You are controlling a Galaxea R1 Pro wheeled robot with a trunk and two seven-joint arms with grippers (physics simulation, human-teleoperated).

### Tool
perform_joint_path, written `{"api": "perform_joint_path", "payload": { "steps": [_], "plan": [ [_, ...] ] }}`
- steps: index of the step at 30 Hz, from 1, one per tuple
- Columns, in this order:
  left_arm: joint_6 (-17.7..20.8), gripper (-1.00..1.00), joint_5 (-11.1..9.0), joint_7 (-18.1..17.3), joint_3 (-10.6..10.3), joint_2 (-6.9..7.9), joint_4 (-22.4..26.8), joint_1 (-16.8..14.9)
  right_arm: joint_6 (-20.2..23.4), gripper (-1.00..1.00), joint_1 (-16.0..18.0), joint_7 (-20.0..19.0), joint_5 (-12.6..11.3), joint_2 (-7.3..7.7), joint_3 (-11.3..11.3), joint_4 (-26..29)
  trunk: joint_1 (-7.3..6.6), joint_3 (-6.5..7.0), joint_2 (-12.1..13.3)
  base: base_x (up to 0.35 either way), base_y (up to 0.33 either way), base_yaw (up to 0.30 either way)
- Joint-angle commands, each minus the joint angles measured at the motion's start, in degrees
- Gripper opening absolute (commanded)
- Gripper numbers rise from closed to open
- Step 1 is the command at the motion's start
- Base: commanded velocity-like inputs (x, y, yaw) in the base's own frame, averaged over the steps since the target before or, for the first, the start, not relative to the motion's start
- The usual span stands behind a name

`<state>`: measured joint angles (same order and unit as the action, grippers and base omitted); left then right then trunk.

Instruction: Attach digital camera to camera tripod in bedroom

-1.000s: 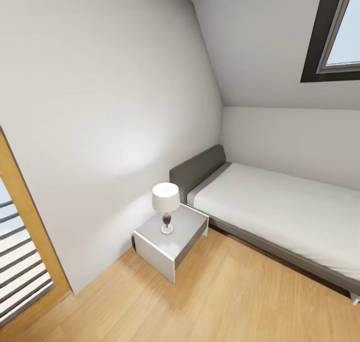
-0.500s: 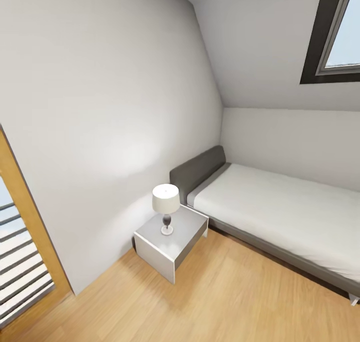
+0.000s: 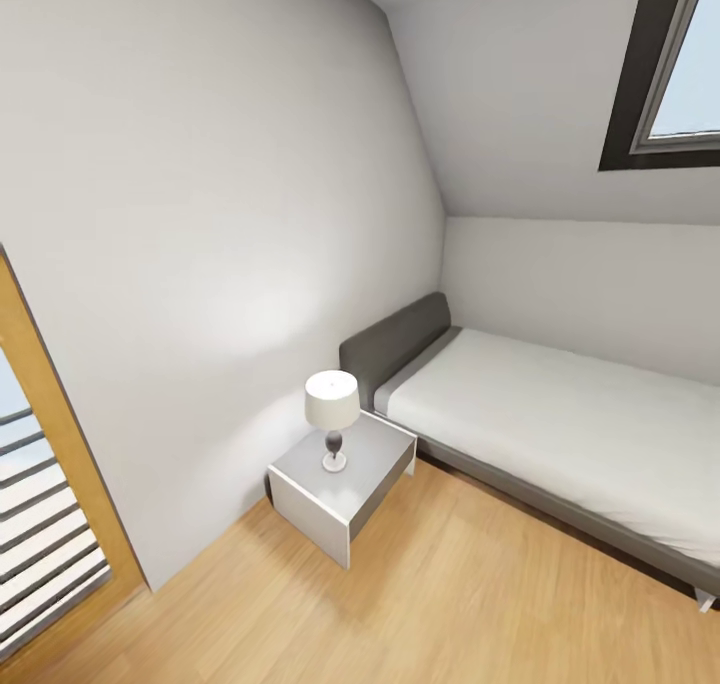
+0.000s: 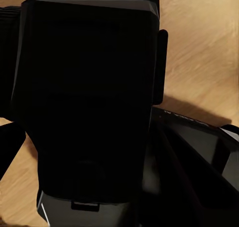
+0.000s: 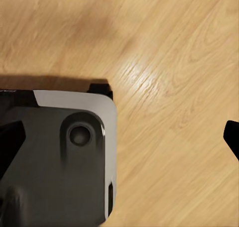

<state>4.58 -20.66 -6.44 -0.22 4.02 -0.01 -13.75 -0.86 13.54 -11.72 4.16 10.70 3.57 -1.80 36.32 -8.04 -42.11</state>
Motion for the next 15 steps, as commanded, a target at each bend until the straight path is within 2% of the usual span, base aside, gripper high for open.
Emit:
{"api": "perform_joint_path", "payload": {
  "steps": [1,6,9,15],
  "plan": [
    [0.2,-1.00,-0.3,-0.2,0.0,0.02,0.0,0.0,0.0,1.00,0.1,-0.2,0.4,0.02,0.4,-0.1,-0.21,0.10,0.3,0.000,0.000,0.000],
    [0.2,-1.00,-0.3,-0.2,0.0,0.08,0.0,0.0,-0.2,1.00,-1.1,-0.1,0.4,0.02,0.4,-0.1,-1.31,1.00,2.3,0.000,0.000,0.000],
    [0.2,-1.00,-0.3,-0.1,0.0,0.07,0.0,0.0,-1.2,1.00,-4.0,-0.1,0.2,0.02,0.4,-0.1,-1.97,1.53,3.6,0.000,0.000,0.000],
    [0.2,-1.00,-0.3,-0.1,0.0,0.11,0.1,0.0,-1.4,1.00,-4.4,-0.1,0.3,0.02,0.4,-0.1,-3.29,2.61,6.0,0.000,0.000,0.000]
  ]
}}
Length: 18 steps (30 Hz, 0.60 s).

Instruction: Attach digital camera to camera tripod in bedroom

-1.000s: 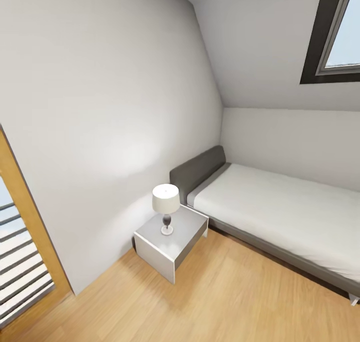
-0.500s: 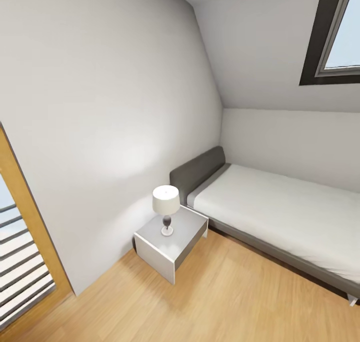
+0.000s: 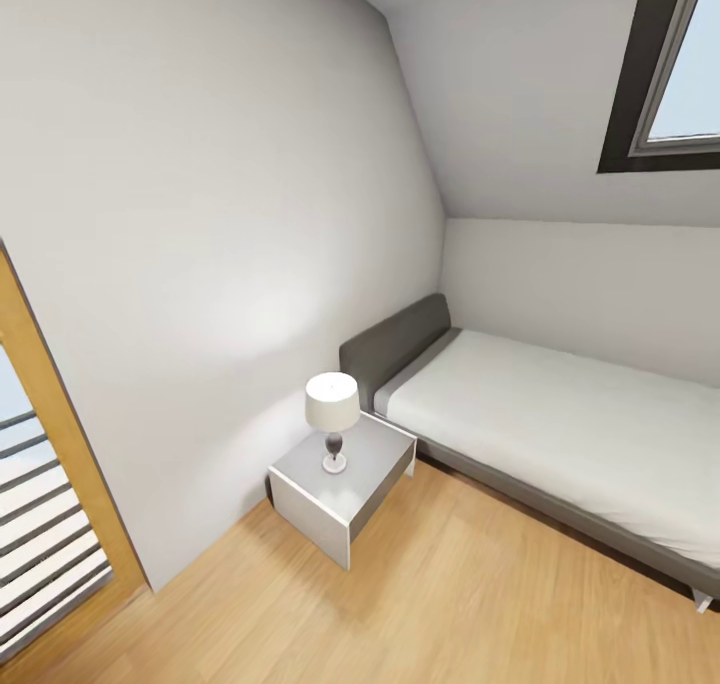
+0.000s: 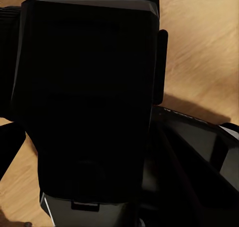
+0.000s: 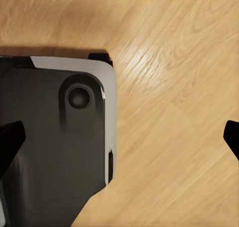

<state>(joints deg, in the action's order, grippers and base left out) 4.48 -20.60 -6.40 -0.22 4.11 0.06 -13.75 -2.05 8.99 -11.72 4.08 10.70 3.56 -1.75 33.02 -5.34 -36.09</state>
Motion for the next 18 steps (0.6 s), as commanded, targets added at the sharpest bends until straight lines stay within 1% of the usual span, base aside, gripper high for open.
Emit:
{"api": "perform_joint_path", "payload": {
  "steps": [1,4,6,9,10,13,16,18],
  "plan": [
    [0.3,-1.00,-0.3,-0.2,0.0,0.02,0.0,0.0,-0.2,1.00,0.1,-0.1,0.4,0.03,0.4,-0.2,-0.21,0.09,0.3,0.000,0.000,0.000],
    [0.3,-1.00,-0.3,-0.2,0.0,0.02,0.0,0.0,-0.2,1.00,0.1,-0.1,0.5,0.03,0.4,-0.2,-0.87,0.63,1.5,0.000,0.000,0.000],
    [-0.4,-1.00,-0.6,-0.2,0.5,-0.54,0.1,0.1,-0.2,1.00,0.1,-0.1,0.5,-0.63,0.6,0.3,-0.86,0.62,1.5,0.000,0.000,0.000],
    [-0.4,-1.00,-0.6,-0.2,0.5,-0.54,0.1,0.1,-0.2,1.00,0.1,-0.1,0.5,-1.59,0.6,0.3,-0.86,0.62,1.5,0.000,0.000,0.000],
    [-0.3,-1.00,-0.5,-0.2,0.5,-0.53,0.1,0.1,-0.2,1.00,0.1,0.0,0.5,-1.76,0.6,0.3,-0.86,0.62,1.5,0.000,0.000,0.000],
    [-0.2,-1.00,-0.5,-0.2,0.5,-0.51,0.1,0.1,-0.2,1.00,0.1,0.0,0.6,-1.57,0.6,0.2,-0.86,0.62,1.5,0.000,0.000,0.000],
    [-0.2,-1.00,-0.4,-0.2,0.5,-0.55,0.1,0.1,-0.3,1.00,0.1,0.1,1.0,-2.14,0.5,0.2,-0.86,0.62,1.5,0.000,0.000,0.000],
    [-0.2,-1.00,-0.4,-0.2,0.5,-0.57,0.1,0.1,-0.3,1.00,0.1,0.2,0.8,-2.37,0.5,0.1,-0.86,0.62,1.5,0.000,0.000,0.000]
  ]
}}
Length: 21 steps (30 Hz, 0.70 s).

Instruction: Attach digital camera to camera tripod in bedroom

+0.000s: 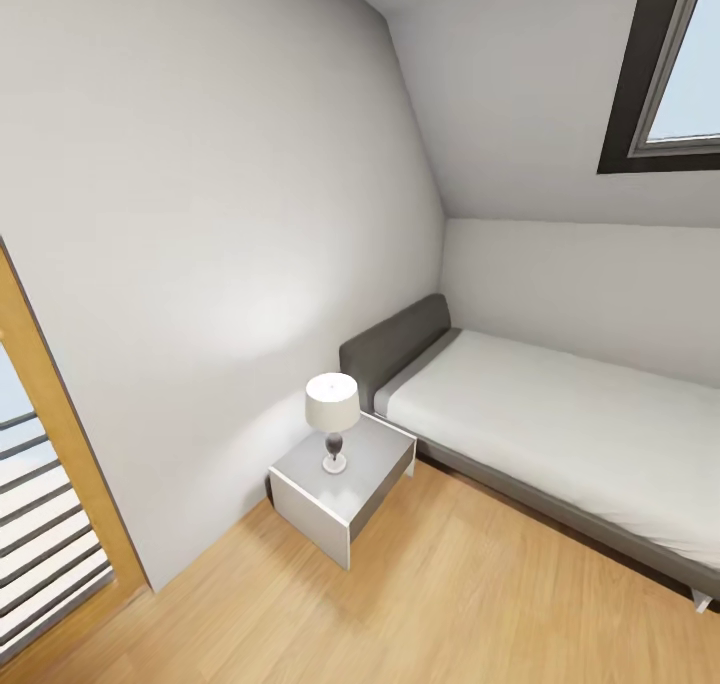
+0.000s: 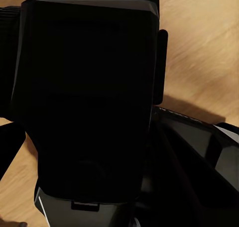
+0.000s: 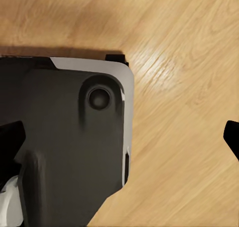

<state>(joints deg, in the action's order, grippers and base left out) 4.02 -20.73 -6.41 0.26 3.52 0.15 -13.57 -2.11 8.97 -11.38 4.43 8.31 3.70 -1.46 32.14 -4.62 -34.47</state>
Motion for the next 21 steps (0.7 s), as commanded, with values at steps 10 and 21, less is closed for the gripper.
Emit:
{"api": "perform_joint_path", "payload": {
  "steps": [10,21],
  "plan": [
    [0.2,-1.00,-0.4,-0.2,0.0,-0.08,0.1,0.0,0.3,1.00,0.1,0.0,-0.3,-0.21,0.5,-0.2,0.02,-0.10,-0.1,0.000,0.000,-0.036],
    [0.2,-1.00,-0.1,-0.2,-0.4,0.16,0.4,0.0,0.2,1.00,0.1,0.1,-0.3,-0.30,0.5,-0.4,0.02,-0.10,-0.1,0.000,0.000,-0.258]
  ]
}}
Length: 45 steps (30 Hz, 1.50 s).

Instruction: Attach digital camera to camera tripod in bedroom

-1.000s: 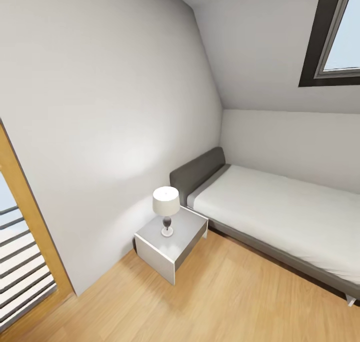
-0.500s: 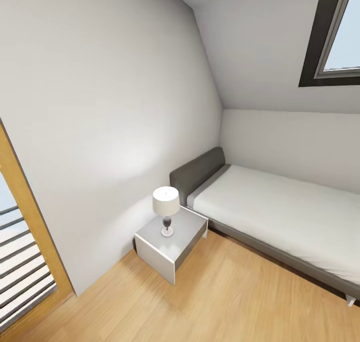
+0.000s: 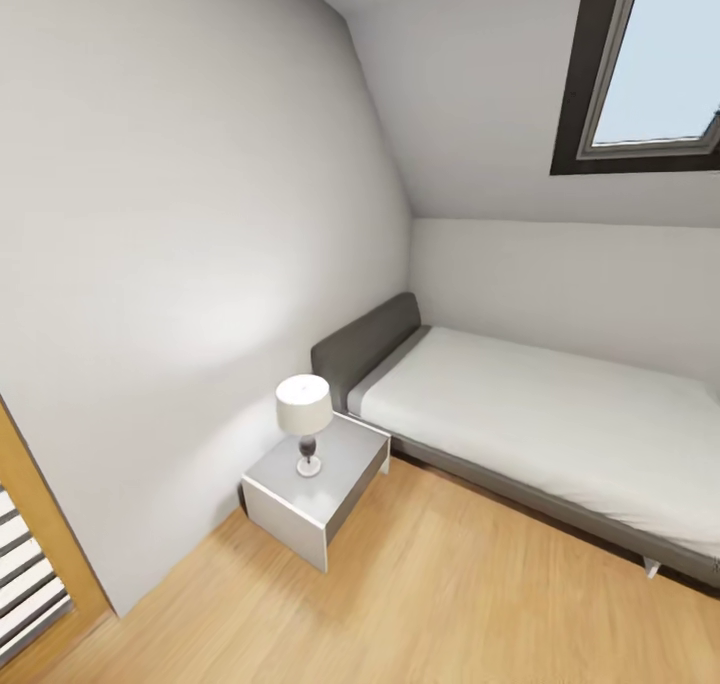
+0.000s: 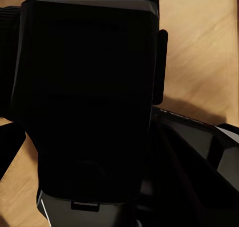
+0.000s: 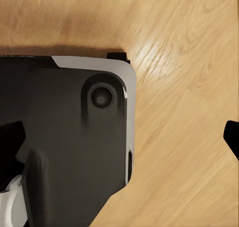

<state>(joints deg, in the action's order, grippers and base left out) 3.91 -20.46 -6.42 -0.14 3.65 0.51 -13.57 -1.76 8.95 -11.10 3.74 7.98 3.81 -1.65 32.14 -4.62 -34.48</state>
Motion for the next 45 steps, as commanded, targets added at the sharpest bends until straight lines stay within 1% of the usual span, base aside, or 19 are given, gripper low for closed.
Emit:
{"api": "perform_joint_path", "payload": {
  "steps": [1,9,26,45],
  "plan": [
    [0.3,-1.00,-0.3,-0.2,-0.1,0.06,0.1,0.0,-0.2,1.00,0.1,-0.2,0.4,0.05,0.4,-0.2,0.02,-0.10,-0.1,0.000,0.000,-0.281],
    [0.3,-1.00,-0.2,-0.2,0.0,0.04,0.1,0.0,-0.3,1.00,0.1,-0.1,0.4,0.26,0.4,-0.2,0.02,-0.10,-0.1,0.000,0.000,-0.285],
    [0.3,-1.00,-0.2,-0.2,-0.1,0.04,0.1,0.0,-0.4,1.00,0.1,-0.2,0.3,-0.12,0.4,-0.3,0.02,-0.10,-0.1,0.000,0.000,-0.296],
    [0.3,-1.00,-0.2,-0.2,0.0,0.04,0.1,0.0,-0.9,1.00,0.1,-0.3,0.3,-0.20,0.4,-0.4,0.02,-0.10,-0.1,0.000,0.000,-0.298]
  ]
}}
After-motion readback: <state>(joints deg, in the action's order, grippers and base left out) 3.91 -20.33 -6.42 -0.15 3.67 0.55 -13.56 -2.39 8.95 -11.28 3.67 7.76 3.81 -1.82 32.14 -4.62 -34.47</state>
